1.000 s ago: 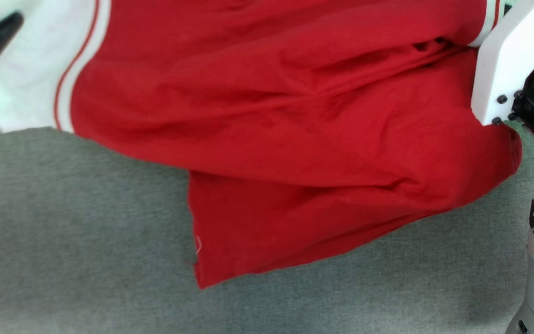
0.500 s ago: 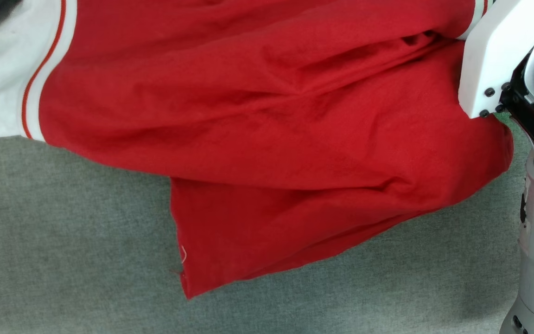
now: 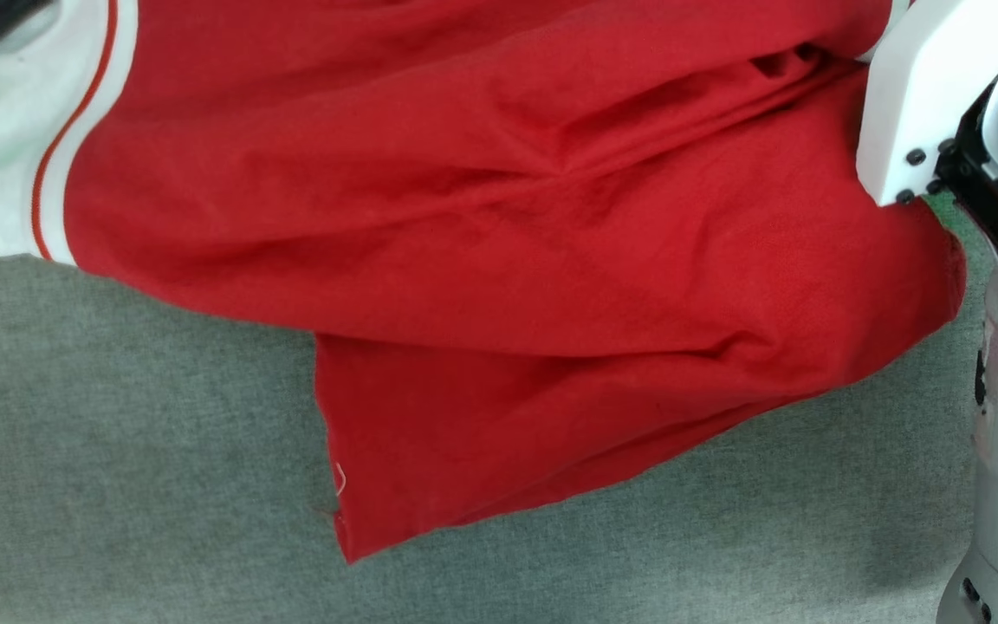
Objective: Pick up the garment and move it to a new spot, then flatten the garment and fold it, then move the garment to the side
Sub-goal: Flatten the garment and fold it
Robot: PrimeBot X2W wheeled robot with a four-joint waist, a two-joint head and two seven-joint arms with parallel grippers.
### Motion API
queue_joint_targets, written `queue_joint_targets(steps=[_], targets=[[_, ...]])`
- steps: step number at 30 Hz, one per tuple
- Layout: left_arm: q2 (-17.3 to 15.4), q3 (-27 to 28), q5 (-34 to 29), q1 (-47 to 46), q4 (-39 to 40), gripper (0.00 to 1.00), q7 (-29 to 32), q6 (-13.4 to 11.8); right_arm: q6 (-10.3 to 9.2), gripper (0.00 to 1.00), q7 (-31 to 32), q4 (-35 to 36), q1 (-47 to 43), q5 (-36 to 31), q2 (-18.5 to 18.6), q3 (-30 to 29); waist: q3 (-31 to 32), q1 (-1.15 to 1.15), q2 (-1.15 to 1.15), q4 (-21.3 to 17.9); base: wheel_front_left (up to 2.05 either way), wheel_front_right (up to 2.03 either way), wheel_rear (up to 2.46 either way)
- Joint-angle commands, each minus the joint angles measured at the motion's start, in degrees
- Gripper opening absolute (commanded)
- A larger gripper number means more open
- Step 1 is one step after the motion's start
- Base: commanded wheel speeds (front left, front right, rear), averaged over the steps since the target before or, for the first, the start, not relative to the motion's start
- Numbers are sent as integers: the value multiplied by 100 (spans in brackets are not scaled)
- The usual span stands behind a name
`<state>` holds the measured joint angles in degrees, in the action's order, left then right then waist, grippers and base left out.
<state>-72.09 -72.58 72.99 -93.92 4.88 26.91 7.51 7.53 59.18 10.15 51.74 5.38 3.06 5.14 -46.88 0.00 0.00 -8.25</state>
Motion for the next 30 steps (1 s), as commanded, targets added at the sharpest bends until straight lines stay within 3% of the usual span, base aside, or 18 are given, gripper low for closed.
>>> queue_joint_targets(steps=[1, 11, 17, 22, 30], targets=[[15, -134, 59, 126, -63, 0, -11, -5, -9, 0, -30, -159, -6, -8, -31, 61, 7, 0, 0, -4, 0, 0, 0], [169, -73, 631, -225, -609, 0, -1302, -8, -9, 0, -933, -141, 654, -332, -11, -15, 289, 0, 0, 89, 0, 0, 0], [462, 151, 1059, -548, -1289, 0, -2245, -8, -9, 0, -1417, -492, 1405, -622, -11, -300, 517, 0, 0, 150, 0, 0, 0], [973, 543, 1346, -901, -2108, 0, -3053, -7, -9, 0, -2058, -990, 2328, -885, -19, -883, 728, 0, 0, 264, 0, 0, 0], [1861, 1490, 1841, -1725, -3176, 0, -3978, -8, -9, 0, -3593, -1986, 4116, -1283, -7, -1994, 1003, 0, 0, 462, 0, 0, 0]])
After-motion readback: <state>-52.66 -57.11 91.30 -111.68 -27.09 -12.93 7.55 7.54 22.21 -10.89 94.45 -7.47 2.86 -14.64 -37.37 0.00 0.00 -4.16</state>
